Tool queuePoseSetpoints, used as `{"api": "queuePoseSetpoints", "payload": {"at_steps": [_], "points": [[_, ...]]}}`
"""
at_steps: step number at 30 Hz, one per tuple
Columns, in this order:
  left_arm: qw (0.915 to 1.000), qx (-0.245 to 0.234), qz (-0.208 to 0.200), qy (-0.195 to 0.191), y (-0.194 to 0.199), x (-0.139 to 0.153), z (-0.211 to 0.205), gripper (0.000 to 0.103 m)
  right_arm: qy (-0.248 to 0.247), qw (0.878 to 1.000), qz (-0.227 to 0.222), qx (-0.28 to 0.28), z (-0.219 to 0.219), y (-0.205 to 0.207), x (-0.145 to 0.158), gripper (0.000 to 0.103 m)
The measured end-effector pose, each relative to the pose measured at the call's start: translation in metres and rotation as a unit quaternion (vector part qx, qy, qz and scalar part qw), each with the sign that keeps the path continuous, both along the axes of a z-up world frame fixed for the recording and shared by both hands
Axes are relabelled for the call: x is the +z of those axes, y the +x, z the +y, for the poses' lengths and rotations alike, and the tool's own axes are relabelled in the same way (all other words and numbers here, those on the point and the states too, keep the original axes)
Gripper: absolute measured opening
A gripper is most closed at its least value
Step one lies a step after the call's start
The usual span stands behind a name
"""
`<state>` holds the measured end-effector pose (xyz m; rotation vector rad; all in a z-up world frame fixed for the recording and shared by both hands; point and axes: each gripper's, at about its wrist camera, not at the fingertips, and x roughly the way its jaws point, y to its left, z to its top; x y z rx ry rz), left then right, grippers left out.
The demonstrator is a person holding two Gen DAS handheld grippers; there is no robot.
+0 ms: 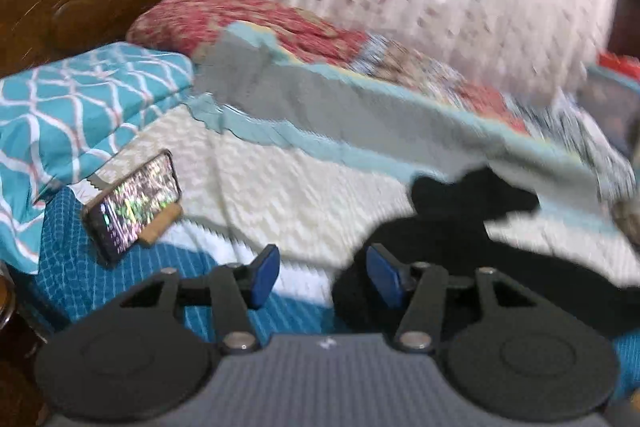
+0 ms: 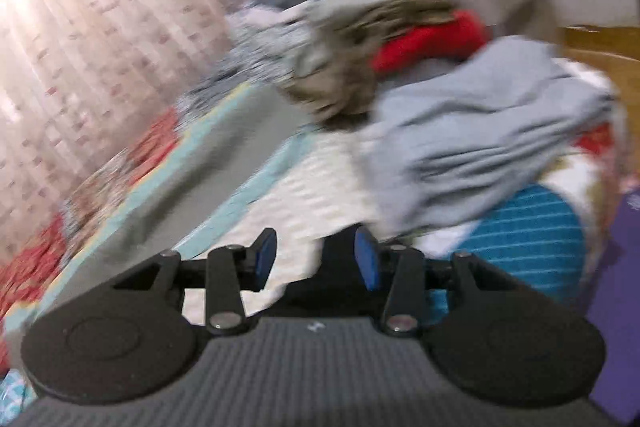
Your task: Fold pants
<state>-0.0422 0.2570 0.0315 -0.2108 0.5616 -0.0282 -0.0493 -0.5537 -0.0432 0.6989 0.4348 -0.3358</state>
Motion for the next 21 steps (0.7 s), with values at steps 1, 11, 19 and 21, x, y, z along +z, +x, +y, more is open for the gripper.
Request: {"api": "queuePoseSetpoints", "payload": {"at_steps": [1, 11, 19, 21], "points": [[1.0, 0.005, 0.002, -0.006, 0.014, 0.0, 0.003, 0.05, 0.001, 1.0, -0.001, 0.023, 0.012, 0.014, 0.001, 0.047], [0.996, -0.074, 0.048, -0.017, 0.216, -0.025, -0.021, 0.054, 0.008, 0.979, 0.052, 0.195, 0.108, 0.203, -0.008, 0.05], [0.9873, -0.123, 0.101, -0.003, 0.313, -0.062, -0.088, 0.054, 0.002, 0.971, 0.115, 0.211, 0.155, 0.338, -0.077, 0.057], [0.9847, -0.131, 0.115, 0.003, 0.328, -0.071, -0.101, 0.055, -0.004, 0.966, 0.137, 0.217, 0.168, 0.353, -0.098, 0.036]]}}
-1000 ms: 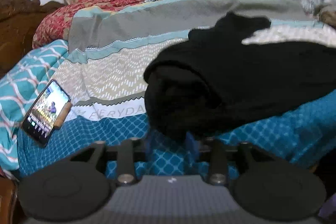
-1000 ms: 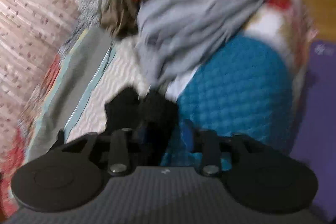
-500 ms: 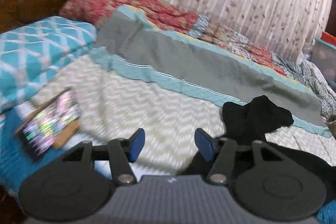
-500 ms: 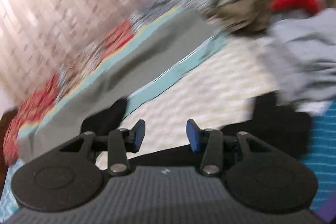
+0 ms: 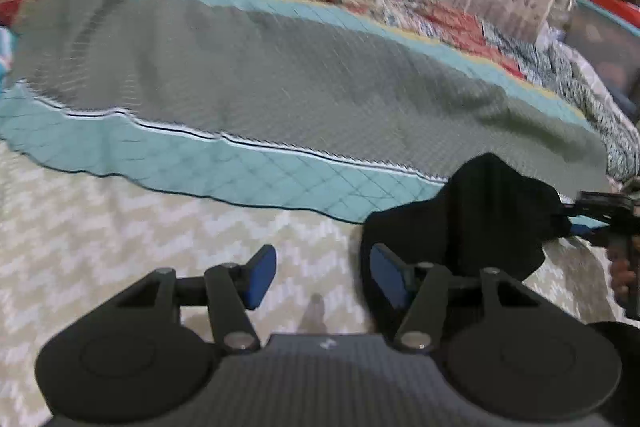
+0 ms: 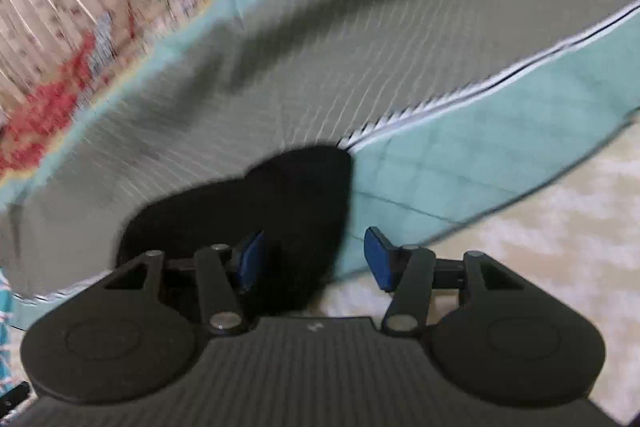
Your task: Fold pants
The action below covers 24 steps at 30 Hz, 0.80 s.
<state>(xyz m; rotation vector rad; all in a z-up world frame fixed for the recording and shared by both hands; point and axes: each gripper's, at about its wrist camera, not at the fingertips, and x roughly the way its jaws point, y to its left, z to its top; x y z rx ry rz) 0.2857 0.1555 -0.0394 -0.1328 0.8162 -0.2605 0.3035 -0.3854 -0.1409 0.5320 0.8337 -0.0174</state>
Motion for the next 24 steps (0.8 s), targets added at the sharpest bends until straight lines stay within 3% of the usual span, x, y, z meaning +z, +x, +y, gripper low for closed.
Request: {"api": "queuePoseSetpoints", "payload": {"at_steps": [1, 2, 5, 7, 9, 15, 18, 20, 22, 24], "points": [[1.0, -0.005, 0.007, 0.003, 0.006, -0.003, -0.005, 0.055, -0.019, 1.0, -0.005, 0.003, 0.008, 0.002, 0.001, 0.009], [0.9998, -0.01, 0.015, 0.007, 0.012, -0.007, -0.01, 0.055, -0.024, 1.0, -0.01, 0.015, 0.01, 0.004, 0.008, 0.009], [0.9994, -0.028, 0.018, 0.015, 0.024, -0.01, -0.023, 0.056, 0.016, 0.994, -0.11, -0.009, -0.024, -0.02, 0.061, 0.009], [0.999, -0.039, 0.016, 0.017, 0.031, -0.011, -0.031, 0.059, -0.021, 0.984, -0.171, -0.044, -0.06, -0.046, 0.101, 0.009], [0.9985, -0.05, 0.021, 0.013, 0.038, -0.013, -0.038, 0.06, -0.09, 0.972, -0.204, -0.078, -0.094, -0.069, 0.129, 0.009], [0.9903, -0.119, 0.072, -0.003, 0.052, -0.023, -0.082, 0.06, -0.138, 0.969, -0.163, -0.123, -0.15, -0.104, 0.134, 0.009], [0.9839, -0.155, 0.088, -0.018, 0.044, -0.022, -0.098, 0.06, -0.132, 0.969, -0.156, -0.141, -0.165, -0.124, 0.123, 0.009], [0.9787, -0.174, 0.103, -0.038, 0.033, -0.024, -0.105, 0.066, -0.125, 0.967, -0.154, -0.162, -0.176, -0.14, 0.112, 0.009], [0.9727, -0.195, 0.122, -0.03, 0.016, -0.032, -0.115, 0.07, -0.116, 0.964, -0.143, -0.192, -0.193, -0.157, 0.098, 0.009], [0.9689, -0.212, 0.128, -0.012, -0.002, -0.04, -0.122, 0.064, -0.104, 0.962, -0.128, -0.219, -0.207, -0.169, 0.083, 0.009]]}}
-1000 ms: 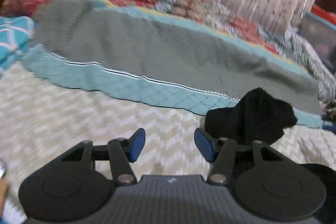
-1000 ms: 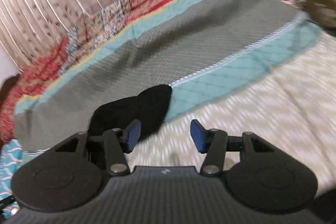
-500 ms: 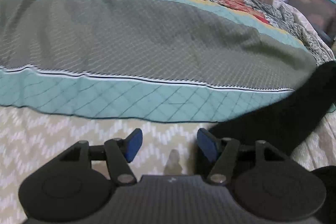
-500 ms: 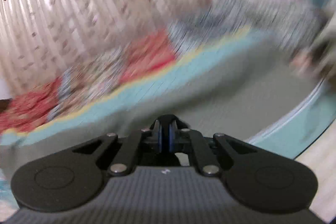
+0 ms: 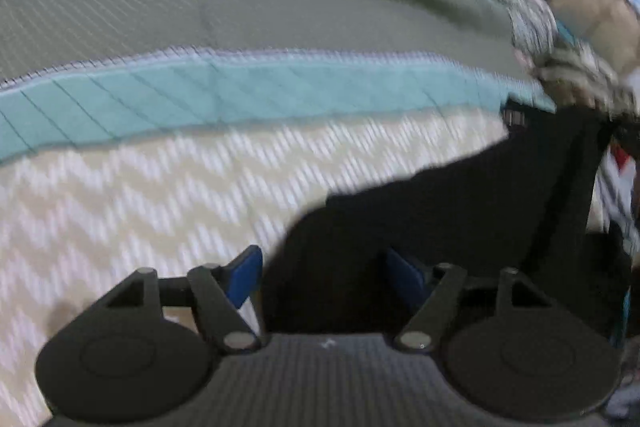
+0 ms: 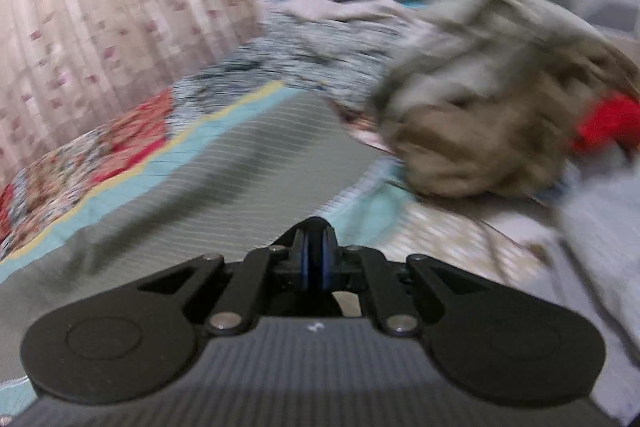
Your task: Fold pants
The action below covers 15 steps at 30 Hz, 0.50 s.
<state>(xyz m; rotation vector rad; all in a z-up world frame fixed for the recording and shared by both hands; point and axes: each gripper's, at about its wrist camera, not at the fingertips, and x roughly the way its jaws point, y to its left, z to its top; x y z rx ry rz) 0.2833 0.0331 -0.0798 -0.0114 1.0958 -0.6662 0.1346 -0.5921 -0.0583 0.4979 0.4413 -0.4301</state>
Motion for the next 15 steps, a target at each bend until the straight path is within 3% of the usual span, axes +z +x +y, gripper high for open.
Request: {"api": "queuePoseSetpoints", "payload": {"at_steps": [2, 3, 4, 9, 12, 15], "points": [[0.9999, -0.01, -0.004, 0.01, -0.011, -0.004, -0.006, 0.04, 0.018, 1.0, 0.013, -0.018, -0.01, -0.009, -0.014, 0.009], [0.9995, -0.012, -0.021, 0.018, -0.016, -0.001, -0.009, 0.021, 0.027, 0.999, 0.021, -0.021, -0.014, -0.011, -0.02, 0.009], [0.9992, -0.013, -0.033, 0.016, -0.019, 0.004, -0.008, 0.015, 0.032, 0.999, 0.026, -0.022, -0.015, -0.013, -0.024, 0.009], [0.9909, 0.053, -0.119, -0.036, -0.03, 0.075, 0.03, 0.015, 0.043, 0.999, 0.007, 0.006, 0.001, -0.016, -0.013, 0.009], [0.9653, 0.123, -0.224, -0.051, -0.051, 0.128, 0.075, 0.016, 0.08, 0.995, -0.039, 0.046, 0.016, -0.013, 0.001, 0.01], [0.9207, 0.225, -0.318, 0.022, -0.052, 0.152, 0.099, 0.02, 0.101, 0.987, -0.062, 0.104, 0.051, 0.011, 0.007, 0.014]]}}
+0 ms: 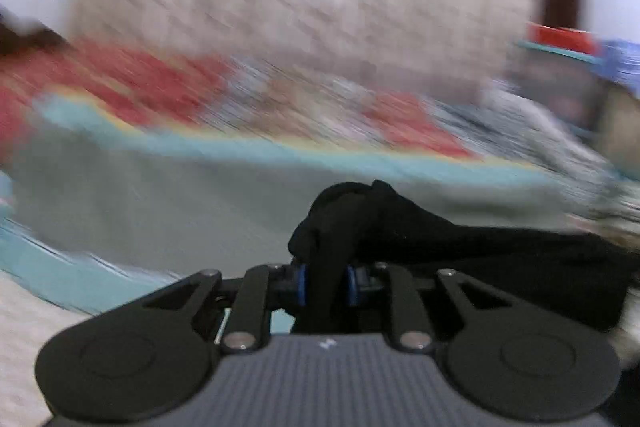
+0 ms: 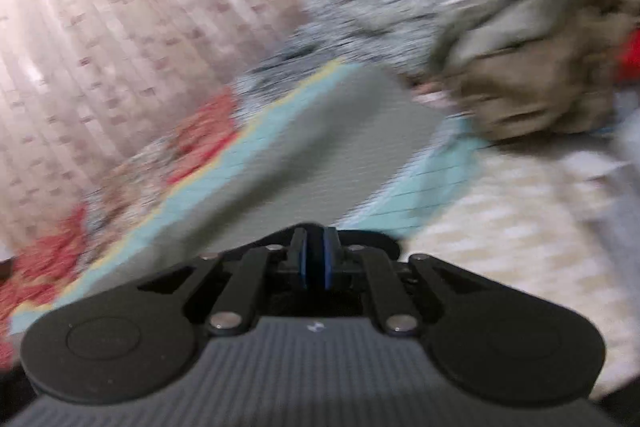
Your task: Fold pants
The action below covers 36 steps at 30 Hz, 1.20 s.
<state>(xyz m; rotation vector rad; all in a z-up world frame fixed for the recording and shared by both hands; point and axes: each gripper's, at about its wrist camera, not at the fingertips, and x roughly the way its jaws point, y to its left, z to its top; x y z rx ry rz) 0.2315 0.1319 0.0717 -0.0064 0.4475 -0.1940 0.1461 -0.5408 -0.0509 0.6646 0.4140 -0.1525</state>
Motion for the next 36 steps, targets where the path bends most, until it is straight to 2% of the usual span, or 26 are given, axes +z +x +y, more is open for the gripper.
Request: {"api": "queuePoseSetpoints", "payload": {"at_steps": [1, 2, 3, 4, 5, 6, 7, 8, 10, 11, 13, 15, 16, 19, 20, 21, 23, 24, 26, 27, 28, 29, 30, 33, 36], "points": [[0.9966, 0.066, -0.022, 0.045, 0.007, -0.002, 0.003, 0.027, -0.005, 1.0, 0.0, 0.013, 0.018, 0.013, -0.001, 0.016], [0.9877, 0.121, -0.033, 0.093, 0.017, -0.01, 0.003, 0.035, -0.013, 1.0, 0.006, 0.024, 0.031, 0.024, -0.003, 0.028], [0.9743, 0.174, -0.029, 0.14, 0.03, -0.022, 0.005, 0.052, -0.023, 0.999, 0.017, 0.044, 0.046, 0.038, -0.005, 0.048], [0.9624, 0.208, 0.002, 0.175, 0.043, -0.036, 0.01, 0.053, -0.037, 0.997, 0.021, 0.058, 0.057, 0.049, -0.006, 0.049], [0.9593, 0.214, 0.045, 0.179, 0.052, -0.048, 0.018, 0.051, -0.058, 0.997, 0.017, 0.054, 0.063, 0.054, -0.006, 0.046], [0.9629, 0.205, 0.078, 0.157, 0.053, -0.056, 0.029, 0.051, -0.069, 0.997, 0.01, 0.042, 0.063, 0.054, -0.006, 0.046], [0.9679, 0.194, 0.096, 0.127, 0.047, -0.064, 0.042, 0.054, -0.069, 0.997, 0.004, 0.031, 0.057, 0.051, -0.006, 0.046], [0.9688, 0.191, 0.104, 0.119, 0.039, -0.07, 0.052, 0.056, -0.062, 0.998, 0.002, 0.02, 0.047, 0.047, -0.007, 0.046], [0.9667, 0.185, 0.123, 0.127, 0.022, -0.084, 0.065, 0.068, -0.056, 0.998, 0.019, -0.006, 0.023, 0.036, -0.015, 0.047], [0.9684, 0.174, 0.138, 0.114, 0.012, -0.091, 0.072, 0.071, -0.059, 0.998, 0.034, -0.014, 0.012, 0.03, -0.021, 0.048], [0.9709, 0.145, 0.18, 0.06, -0.003, -0.102, 0.081, 0.081, -0.052, 0.997, 0.057, -0.015, -0.002, 0.022, -0.034, 0.05], [0.9683, 0.116, 0.221, 0.01, -0.016, -0.112, 0.095, 0.085, -0.034, 0.996, 0.079, -0.008, -0.007, 0.018, -0.048, 0.05], [0.9671, 0.113, 0.228, 0.0, -0.023, -0.116, 0.099, 0.086, -0.031, 0.996, 0.087, 0.0, -0.005, 0.016, -0.053, 0.05], [0.9665, 0.126, 0.223, -0.025, -0.037, -0.12, 0.107, 0.088, -0.008, 0.993, 0.107, 0.037, 0.011, 0.026, -0.067, 0.049], [0.9641, 0.126, 0.23, -0.041, -0.038, -0.12, 0.11, 0.088, 0.006, 0.992, 0.11, 0.06, 0.021, 0.033, -0.071, 0.041], [0.9622, 0.128, 0.235, -0.052, -0.038, -0.12, 0.111, 0.087, 0.007, 0.991, 0.109, 0.077, 0.031, 0.038, -0.07, 0.018], [0.9617, 0.133, 0.233, -0.053, -0.037, -0.12, 0.109, 0.087, -0.043, 0.991, 0.105, 0.069, 0.06, 0.048, -0.055, 0.018], [0.9617, 0.136, 0.233, -0.049, -0.037, -0.121, 0.107, 0.087, -0.079, 0.99, 0.088, 0.08, 0.08, 0.053, -0.043, 0.019], [0.961, 0.139, 0.235, -0.043, -0.035, -0.122, 0.103, 0.087, -0.119, 0.98, 0.055, 0.149, 0.121, 0.064, -0.024, 0.026], [0.9614, 0.139, 0.234, -0.037, -0.036, -0.122, 0.1, 0.087, -0.133, 0.97, 0.049, 0.198, 0.139, 0.069, -0.018, 0.035], [0.9626, 0.138, 0.231, -0.029, -0.037, -0.12, 0.098, 0.087, -0.152, 0.96, 0.045, 0.229, 0.15, 0.072, -0.013, 0.036], [0.9644, 0.136, 0.225, -0.024, -0.04, -0.117, 0.098, 0.087, -0.169, 0.958, 0.037, 0.23, 0.154, 0.071, -0.01, 0.039], [0.9665, 0.134, 0.218, -0.023, -0.045, -0.113, 0.099, 0.087, -0.172, 0.961, 0.03, 0.213, 0.148, 0.07, -0.008, 0.039], [0.9708, 0.138, 0.194, -0.027, -0.055, -0.103, 0.11, 0.088, -0.111, 0.981, 0.029, 0.156, 0.107, 0.066, -0.012, 0.039], [0.9683, 0.156, 0.191, -0.036, -0.059, -0.1, 0.121, 0.089, -0.083, 0.989, 0.056, 0.108, 0.076, 0.07, -0.025, 0.044]]}}
